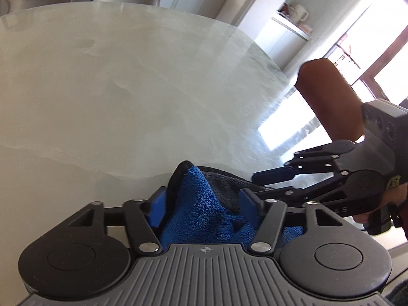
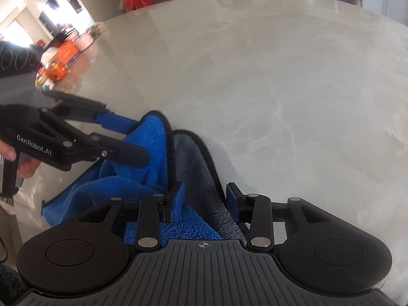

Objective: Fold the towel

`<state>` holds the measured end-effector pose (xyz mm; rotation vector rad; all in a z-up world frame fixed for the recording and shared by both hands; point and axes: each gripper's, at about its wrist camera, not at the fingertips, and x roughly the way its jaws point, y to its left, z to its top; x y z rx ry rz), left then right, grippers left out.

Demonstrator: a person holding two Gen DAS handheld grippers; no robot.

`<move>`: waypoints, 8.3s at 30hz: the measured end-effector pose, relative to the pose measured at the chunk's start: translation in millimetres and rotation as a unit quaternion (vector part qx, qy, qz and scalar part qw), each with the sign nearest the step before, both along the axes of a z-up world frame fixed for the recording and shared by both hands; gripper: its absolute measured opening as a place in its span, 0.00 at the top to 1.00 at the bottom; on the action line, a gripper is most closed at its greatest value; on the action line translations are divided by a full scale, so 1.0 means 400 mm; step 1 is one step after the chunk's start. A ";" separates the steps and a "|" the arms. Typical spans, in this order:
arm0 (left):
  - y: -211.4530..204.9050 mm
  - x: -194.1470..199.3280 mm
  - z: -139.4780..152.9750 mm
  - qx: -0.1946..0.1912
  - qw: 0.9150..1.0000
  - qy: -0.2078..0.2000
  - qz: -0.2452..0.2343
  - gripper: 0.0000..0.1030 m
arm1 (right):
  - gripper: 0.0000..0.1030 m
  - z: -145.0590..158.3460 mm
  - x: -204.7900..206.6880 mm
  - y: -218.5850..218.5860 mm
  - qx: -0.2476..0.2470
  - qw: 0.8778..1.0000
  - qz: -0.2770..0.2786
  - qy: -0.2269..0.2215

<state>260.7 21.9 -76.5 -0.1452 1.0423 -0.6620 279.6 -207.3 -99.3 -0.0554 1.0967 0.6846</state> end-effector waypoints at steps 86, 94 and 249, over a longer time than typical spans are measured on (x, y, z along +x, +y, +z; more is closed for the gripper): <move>-0.303 0.484 -0.019 0.182 0.975 -0.126 -0.008 0.93 | 0.90 -0.013 0.223 -0.261 -0.081 0.974 -0.192 -0.087; -0.114 0.411 0.003 0.218 0.959 -0.143 0.113 0.94 | 0.90 0.015 0.357 -0.191 -0.111 0.976 -0.128 -0.134; 0.097 0.427 0.036 0.121 0.975 -0.124 0.138 0.35 | 0.70 0.020 0.550 -0.162 -0.013 0.986 -0.121 -0.112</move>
